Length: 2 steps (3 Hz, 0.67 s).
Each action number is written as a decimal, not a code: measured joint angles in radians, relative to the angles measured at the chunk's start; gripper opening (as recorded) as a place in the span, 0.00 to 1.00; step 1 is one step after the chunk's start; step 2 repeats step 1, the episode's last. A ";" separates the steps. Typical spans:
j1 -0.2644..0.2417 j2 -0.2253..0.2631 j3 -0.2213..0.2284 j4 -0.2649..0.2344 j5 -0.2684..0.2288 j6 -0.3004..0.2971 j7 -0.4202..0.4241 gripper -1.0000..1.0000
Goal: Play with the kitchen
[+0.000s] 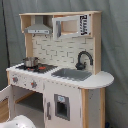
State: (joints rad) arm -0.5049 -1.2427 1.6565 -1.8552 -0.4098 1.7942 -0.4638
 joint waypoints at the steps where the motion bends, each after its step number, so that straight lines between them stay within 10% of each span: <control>1: -0.001 -0.022 0.009 0.000 -0.059 0.086 -0.025 1.00; 2: -0.001 -0.022 0.009 0.000 -0.059 0.086 -0.025 1.00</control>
